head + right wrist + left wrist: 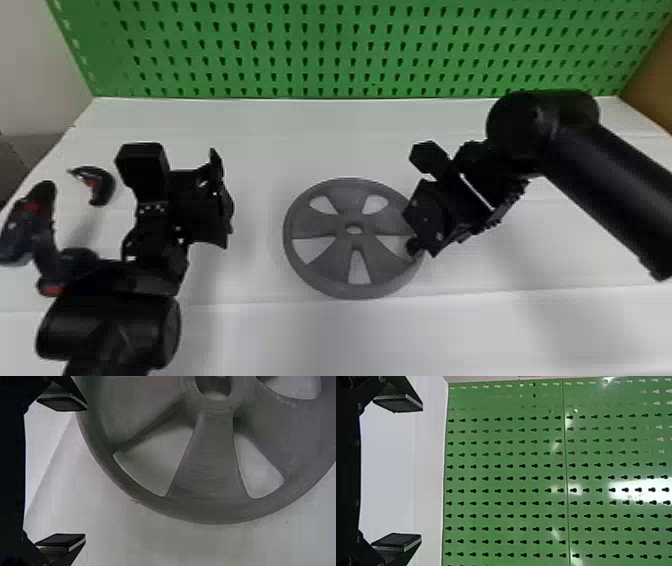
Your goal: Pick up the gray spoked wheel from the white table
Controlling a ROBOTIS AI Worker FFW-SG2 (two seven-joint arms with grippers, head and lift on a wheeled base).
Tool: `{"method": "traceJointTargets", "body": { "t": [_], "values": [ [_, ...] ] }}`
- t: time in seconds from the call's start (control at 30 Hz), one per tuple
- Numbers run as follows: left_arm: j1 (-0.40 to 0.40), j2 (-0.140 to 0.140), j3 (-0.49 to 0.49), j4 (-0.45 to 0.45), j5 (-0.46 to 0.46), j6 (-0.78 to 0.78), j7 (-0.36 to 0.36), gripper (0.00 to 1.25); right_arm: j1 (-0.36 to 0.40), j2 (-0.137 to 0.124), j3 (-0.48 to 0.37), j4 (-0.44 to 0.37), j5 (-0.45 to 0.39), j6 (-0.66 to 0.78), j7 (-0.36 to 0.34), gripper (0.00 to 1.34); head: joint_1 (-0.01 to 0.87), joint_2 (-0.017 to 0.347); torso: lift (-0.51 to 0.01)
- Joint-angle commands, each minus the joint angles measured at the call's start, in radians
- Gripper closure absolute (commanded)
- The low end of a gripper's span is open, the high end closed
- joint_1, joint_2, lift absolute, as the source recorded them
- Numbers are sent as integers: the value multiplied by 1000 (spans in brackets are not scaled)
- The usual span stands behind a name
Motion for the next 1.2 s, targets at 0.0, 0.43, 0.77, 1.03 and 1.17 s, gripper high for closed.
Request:
{"method": "traceJointTargets", "body": {
  "t": [0.0, 0.43, 0.77, 1.03, 1.17],
  "values": [
    [0, 1, 0, 0, 0, 0, 0, 128, -1, -8, 9, -12, -39, 1, -1, 137, 765, 2, -96],
    [0, 1, -3, 2, 0, 0, 0, 128, 8, -29, -8, -18, -41, 1, 1, 137, 765, 2, -96],
    [-3, 1, -5, 5, 0, 0, 0, 128, 13, -25, -20, -4, -36, 1, 1, 137, 765, 2, -96],
    [-3, 1, -6, 5, 0, 0, 0, 128, 7, -3, -18, 40, -26, 1, 1, 137, 765, 2, -96],
    [-3, 1, -8, 5, 0, 0, 0, 128, -2, 14, -26, 94, -30, 1, 1, 137, 765, 2, -96]
  ]
}}
